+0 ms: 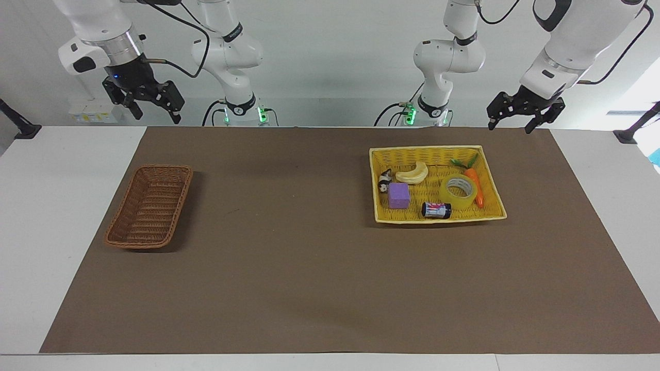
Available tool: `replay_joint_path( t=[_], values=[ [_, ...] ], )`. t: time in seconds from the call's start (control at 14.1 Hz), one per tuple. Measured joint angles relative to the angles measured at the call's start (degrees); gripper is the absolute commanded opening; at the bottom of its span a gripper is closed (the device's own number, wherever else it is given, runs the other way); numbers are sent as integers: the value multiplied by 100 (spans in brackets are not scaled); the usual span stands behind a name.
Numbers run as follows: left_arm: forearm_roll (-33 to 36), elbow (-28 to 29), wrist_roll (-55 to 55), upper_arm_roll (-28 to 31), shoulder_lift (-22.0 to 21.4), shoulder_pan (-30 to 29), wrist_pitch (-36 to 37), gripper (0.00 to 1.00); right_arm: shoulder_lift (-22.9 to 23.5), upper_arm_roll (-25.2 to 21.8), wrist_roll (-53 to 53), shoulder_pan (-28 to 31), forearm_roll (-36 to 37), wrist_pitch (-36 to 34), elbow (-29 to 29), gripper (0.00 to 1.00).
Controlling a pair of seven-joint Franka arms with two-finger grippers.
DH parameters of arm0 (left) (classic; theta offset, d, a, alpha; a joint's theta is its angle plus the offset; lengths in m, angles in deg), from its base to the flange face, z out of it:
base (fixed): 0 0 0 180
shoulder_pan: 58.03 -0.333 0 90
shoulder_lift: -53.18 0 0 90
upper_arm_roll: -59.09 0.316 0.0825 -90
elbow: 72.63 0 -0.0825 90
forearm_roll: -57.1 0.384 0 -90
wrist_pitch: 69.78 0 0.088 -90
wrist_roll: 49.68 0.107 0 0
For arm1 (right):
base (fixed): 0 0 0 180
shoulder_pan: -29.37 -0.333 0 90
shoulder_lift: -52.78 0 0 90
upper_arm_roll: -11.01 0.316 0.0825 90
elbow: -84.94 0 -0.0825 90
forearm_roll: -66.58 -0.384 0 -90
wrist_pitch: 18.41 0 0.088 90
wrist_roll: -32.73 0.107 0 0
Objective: Move tape to another basket
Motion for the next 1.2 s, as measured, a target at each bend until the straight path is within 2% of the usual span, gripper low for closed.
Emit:
replay_joint_path(
  t=[0.5, 0.78, 0.85, 1.2],
  values=[
    [1, 886, -193, 27, 4, -218, -945, 100, 0, 0, 0, 0, 0, 0, 0, 100],
    [2, 1607, -295, 17, 15, -229, -1678, 99, 0, 0, 0, 0, 0, 0, 0, 100],
    [2, 1792, -298, 5, 17, -226, -1891, 91, 0, 0, 0, 0, 0, 0, 0, 100],
    [2, 2464, -305, -35, 162, -190, -2743, 72, 0, 0, 0, 0, 0, 0, 0, 100]
  ],
)
